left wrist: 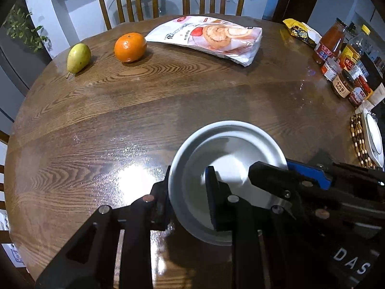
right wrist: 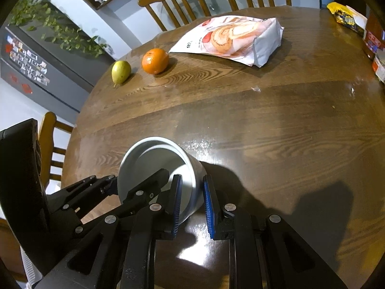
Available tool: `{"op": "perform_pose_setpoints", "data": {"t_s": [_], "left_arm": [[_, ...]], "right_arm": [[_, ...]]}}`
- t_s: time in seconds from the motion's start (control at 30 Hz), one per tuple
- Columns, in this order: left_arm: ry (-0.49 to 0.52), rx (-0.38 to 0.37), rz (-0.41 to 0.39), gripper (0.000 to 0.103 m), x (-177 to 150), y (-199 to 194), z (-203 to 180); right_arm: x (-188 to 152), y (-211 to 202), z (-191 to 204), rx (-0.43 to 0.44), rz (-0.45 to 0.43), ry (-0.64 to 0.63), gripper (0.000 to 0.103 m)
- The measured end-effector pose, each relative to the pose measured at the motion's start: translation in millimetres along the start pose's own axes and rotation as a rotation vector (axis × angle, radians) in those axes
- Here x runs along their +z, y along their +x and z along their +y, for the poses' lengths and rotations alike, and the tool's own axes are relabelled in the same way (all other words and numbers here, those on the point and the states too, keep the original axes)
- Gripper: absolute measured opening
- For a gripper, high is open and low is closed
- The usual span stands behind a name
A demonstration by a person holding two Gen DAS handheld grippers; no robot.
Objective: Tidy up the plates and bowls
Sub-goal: 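Lift the white ramekin and carry it toward the nested white bowls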
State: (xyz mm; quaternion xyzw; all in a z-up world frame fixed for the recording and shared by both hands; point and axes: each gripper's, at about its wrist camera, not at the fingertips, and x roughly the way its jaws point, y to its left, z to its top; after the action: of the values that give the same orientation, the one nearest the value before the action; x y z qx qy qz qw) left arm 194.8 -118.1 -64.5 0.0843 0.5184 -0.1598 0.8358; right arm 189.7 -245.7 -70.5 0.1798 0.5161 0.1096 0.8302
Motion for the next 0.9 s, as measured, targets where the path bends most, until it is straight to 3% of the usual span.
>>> {"op": "perform_pose_setpoints", "data": {"t_s": [0.9], "left_arm": [[0.059, 0.054, -0.155, 0.023, -54, -88, -33]], "right_arm": [[-68, -83, 19, 0.044, -0.131, -0.015, 0.02]]}}
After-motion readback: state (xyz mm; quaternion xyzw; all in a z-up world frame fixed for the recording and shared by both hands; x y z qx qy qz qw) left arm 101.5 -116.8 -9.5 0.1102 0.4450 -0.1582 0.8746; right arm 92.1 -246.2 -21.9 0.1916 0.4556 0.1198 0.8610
